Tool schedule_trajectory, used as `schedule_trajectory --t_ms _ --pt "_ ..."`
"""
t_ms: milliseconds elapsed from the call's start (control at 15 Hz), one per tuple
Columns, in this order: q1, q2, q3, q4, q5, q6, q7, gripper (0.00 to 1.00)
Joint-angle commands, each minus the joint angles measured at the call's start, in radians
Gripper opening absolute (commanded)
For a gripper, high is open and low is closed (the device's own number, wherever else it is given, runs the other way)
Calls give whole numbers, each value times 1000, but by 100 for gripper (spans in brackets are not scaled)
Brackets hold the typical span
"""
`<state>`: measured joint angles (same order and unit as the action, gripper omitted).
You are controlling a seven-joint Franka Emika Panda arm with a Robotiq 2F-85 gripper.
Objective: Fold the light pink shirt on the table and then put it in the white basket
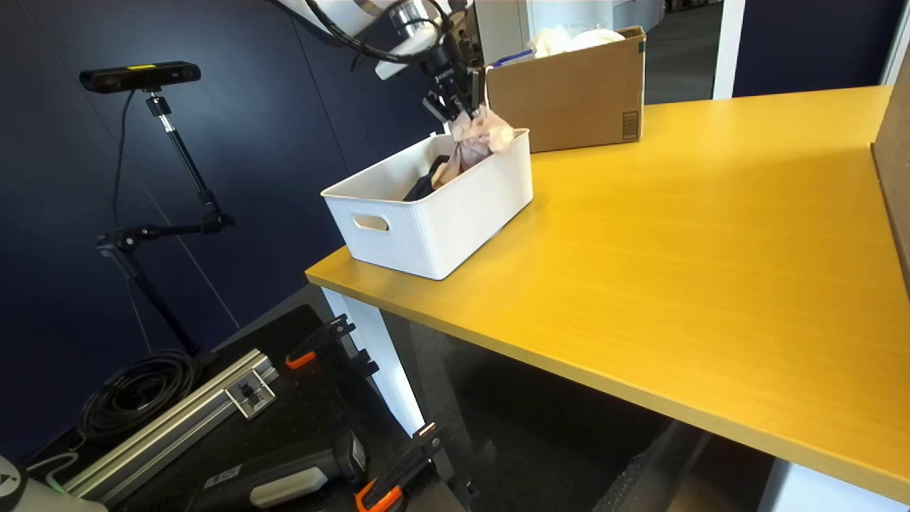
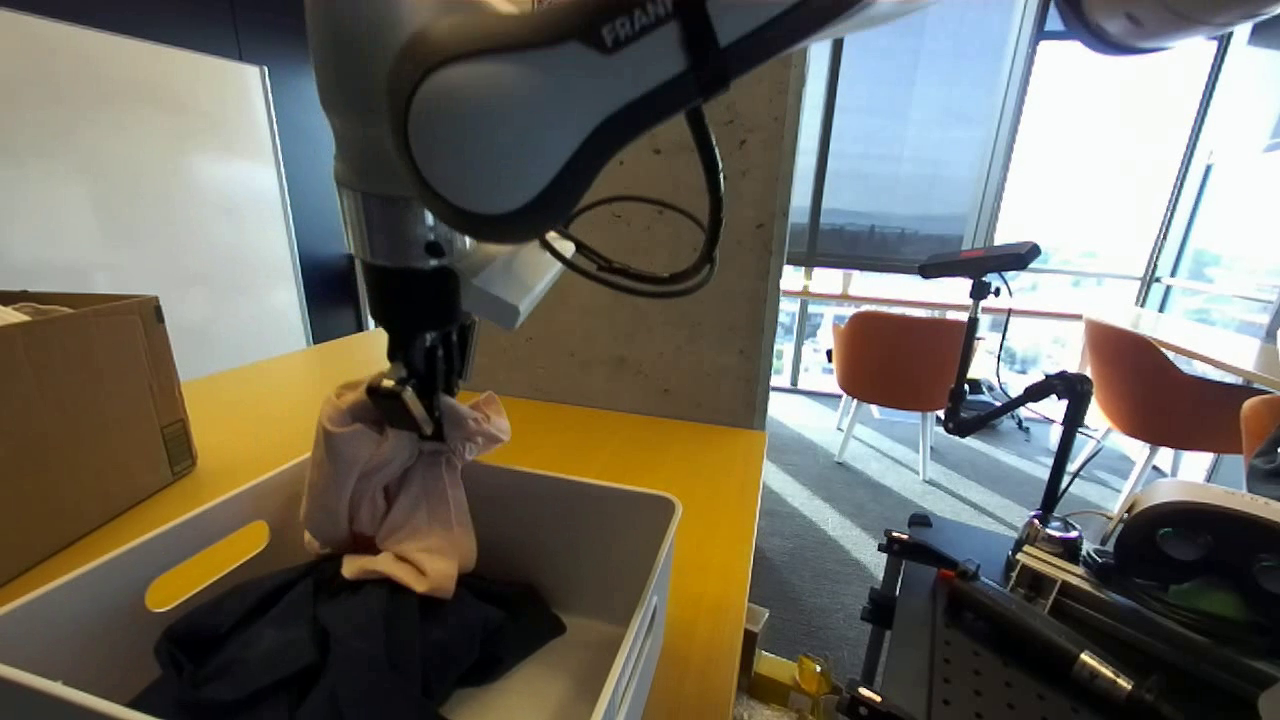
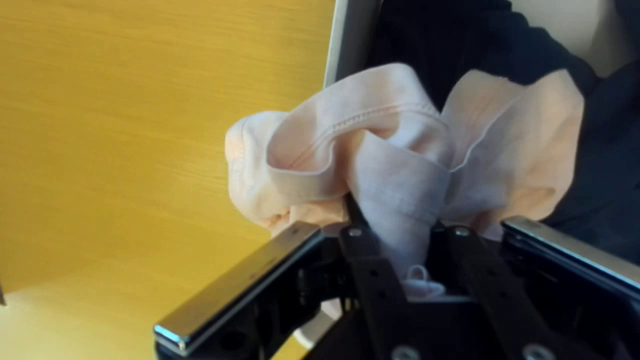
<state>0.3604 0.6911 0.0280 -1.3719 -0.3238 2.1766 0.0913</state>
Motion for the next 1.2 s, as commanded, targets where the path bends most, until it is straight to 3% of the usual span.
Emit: schedule_trajectory --t_ms 0,200,267,400,800,1133 --pt "-47 108 53 36 35 58 -124 5" --pt "-49 118 60 16 29 99 -164 5" --pt "-45 92 58 -7 26 110 -164 47" --pt "-32 13 52 -59 16 117 -142 53" --pt "-65 -260 103 -184 70 110 -171 97" --pt "-103 -437 135 -246 187 -33 -190 100"
